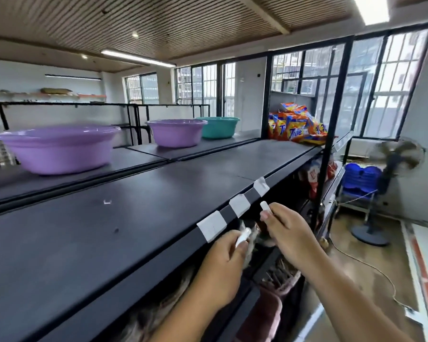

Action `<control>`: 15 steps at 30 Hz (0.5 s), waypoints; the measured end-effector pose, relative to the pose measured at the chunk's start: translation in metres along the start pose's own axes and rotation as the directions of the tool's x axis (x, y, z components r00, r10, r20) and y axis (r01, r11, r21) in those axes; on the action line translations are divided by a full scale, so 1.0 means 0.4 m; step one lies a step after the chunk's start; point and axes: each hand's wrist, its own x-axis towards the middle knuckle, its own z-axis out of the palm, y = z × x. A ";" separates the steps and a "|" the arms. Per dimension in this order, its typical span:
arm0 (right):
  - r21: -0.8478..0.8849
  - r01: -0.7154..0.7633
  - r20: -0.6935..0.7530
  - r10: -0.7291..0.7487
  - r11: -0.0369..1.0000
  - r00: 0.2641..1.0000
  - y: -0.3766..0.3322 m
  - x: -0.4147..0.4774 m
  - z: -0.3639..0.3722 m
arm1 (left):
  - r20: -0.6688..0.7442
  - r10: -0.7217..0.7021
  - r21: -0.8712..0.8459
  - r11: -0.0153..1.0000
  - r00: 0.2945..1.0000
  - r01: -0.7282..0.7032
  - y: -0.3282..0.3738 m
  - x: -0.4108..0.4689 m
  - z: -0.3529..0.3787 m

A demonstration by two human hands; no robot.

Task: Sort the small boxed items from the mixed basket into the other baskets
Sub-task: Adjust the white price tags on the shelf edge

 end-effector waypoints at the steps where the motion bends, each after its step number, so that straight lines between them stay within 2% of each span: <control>1: 0.007 -0.001 0.001 0.001 1.000 1.000 0.009 0.003 0.002 | 0.013 0.005 -0.006 1.000 1.000 -0.004 -0.010 0.011 0.004; 8: 0.039 0.001 0.010 -0.002 0.999 1.000 0.082 0.021 0.013 | 0.042 -0.019 -0.017 1.000 0.999 0.020 -0.043 0.059 0.034; 15: 0.097 0.016 0.071 -0.023 0.995 0.997 0.166 0.071 0.035 | 0.021 -0.147 -0.060 0.987 0.989 0.148 -0.083 0.110 0.066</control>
